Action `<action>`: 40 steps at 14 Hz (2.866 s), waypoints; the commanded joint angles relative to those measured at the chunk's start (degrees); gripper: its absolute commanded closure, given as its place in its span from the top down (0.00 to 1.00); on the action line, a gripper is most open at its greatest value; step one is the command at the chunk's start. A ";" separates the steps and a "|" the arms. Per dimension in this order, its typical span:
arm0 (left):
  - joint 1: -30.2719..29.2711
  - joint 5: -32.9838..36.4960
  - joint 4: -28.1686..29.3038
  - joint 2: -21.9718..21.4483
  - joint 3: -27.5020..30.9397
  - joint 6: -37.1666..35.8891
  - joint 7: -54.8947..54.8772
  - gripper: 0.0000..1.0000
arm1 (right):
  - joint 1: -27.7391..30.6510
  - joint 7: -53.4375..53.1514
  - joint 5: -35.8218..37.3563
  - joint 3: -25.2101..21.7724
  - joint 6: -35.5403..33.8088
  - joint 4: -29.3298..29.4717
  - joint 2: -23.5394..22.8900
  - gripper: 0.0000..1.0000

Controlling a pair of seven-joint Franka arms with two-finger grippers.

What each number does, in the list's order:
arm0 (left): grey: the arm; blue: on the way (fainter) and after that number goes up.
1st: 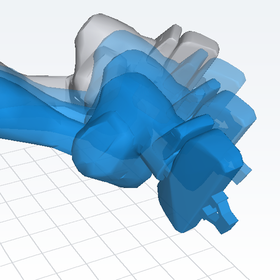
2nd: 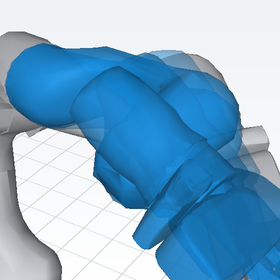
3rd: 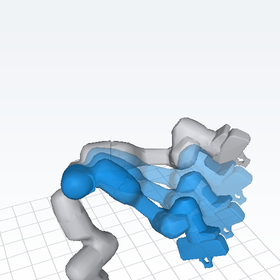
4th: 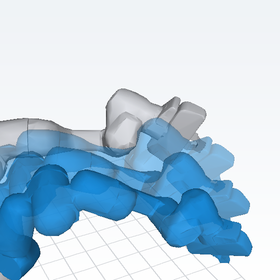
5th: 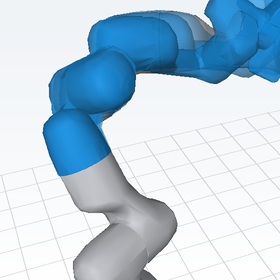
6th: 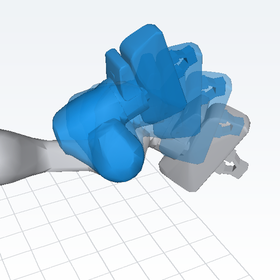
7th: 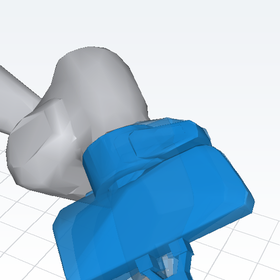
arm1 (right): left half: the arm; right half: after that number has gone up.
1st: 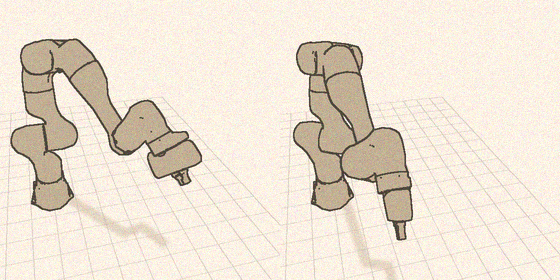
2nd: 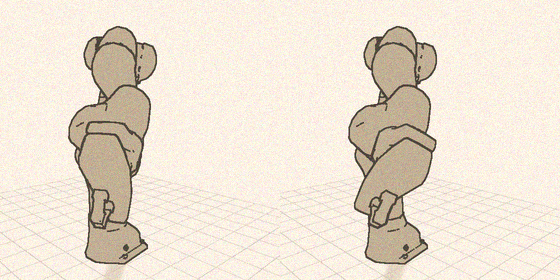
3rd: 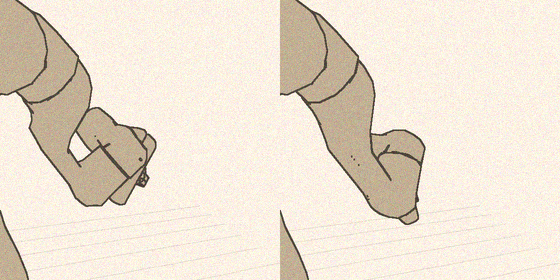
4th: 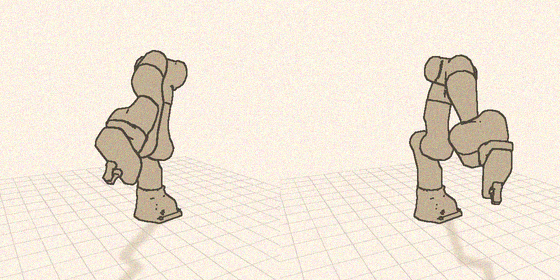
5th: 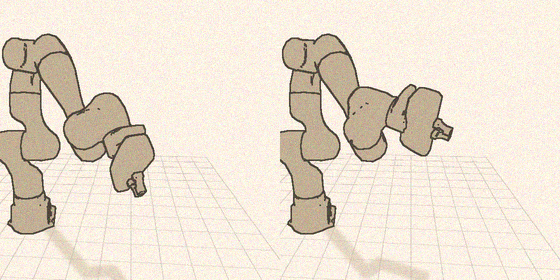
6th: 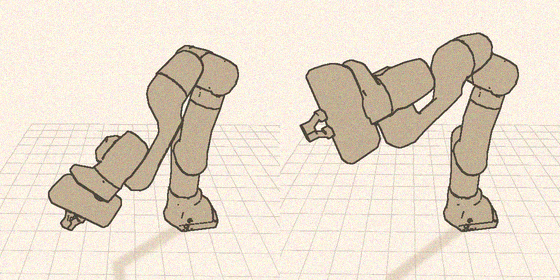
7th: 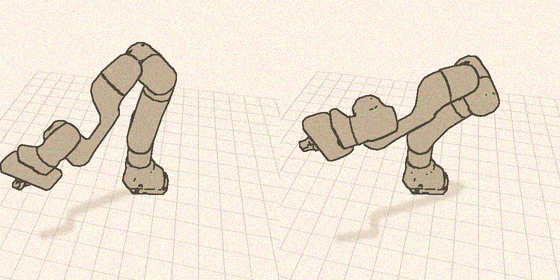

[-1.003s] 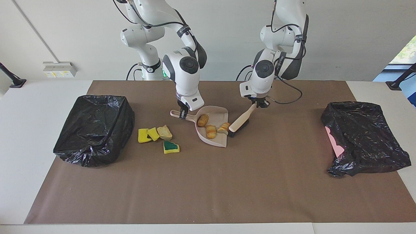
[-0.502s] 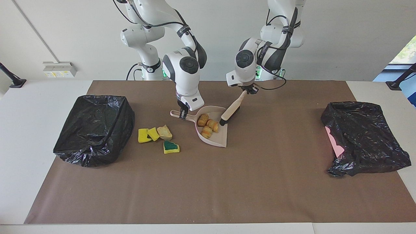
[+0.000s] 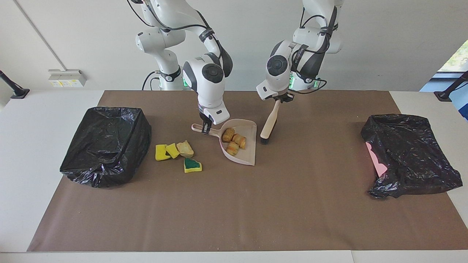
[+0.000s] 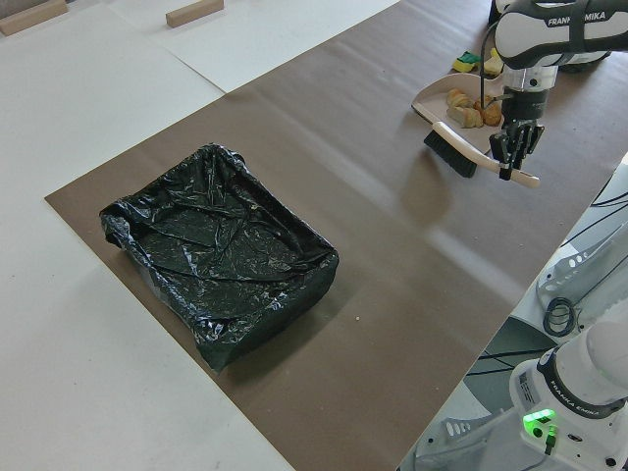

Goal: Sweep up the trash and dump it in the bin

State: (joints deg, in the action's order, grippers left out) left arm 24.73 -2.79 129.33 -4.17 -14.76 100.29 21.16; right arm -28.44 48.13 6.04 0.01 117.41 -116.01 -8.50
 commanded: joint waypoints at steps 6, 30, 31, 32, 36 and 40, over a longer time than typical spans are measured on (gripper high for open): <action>12.78 -11.62 6.37 -5.93 0.17 12.02 17.67 0.00 | 8.65 4.68 1.43 -0.09 -11.50 3.51 7.53 0.00; 17.13 -23.14 10.35 -4.19 0.79 23.20 19.28 1.00 | 52.26 55.65 5.56 -0.27 -5.26 12.92 6.84 0.00; 14.94 -21.13 8.51 -4.09 0.79 22.24 17.88 1.00 | 52.26 56.80 6.00 -0.01 -5.09 13.26 6.57 0.00; 13.52 -16.94 5.79 -3.57 0.79 19.45 16.91 1.00 | 52.26 58.03 6.44 0.17 -5.09 13.44 6.66 0.00; 5.09 -8.02 -5.46 -3.03 0.87 8.28 12.09 1.00 | 49.71 62.60 10.22 0.79 -5.09 13.53 9.29 0.00; -6.42 -3.56 -18.73 -2.60 0.96 -1.75 -0.74 1.00 | 49.18 64.02 11.54 1.14 -7.01 15.29 11.66 0.00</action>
State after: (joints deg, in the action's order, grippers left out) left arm 22.45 -9.80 117.20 -8.35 -12.98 103.51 24.67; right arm 20.34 110.54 15.85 0.57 112.15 -101.15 1.68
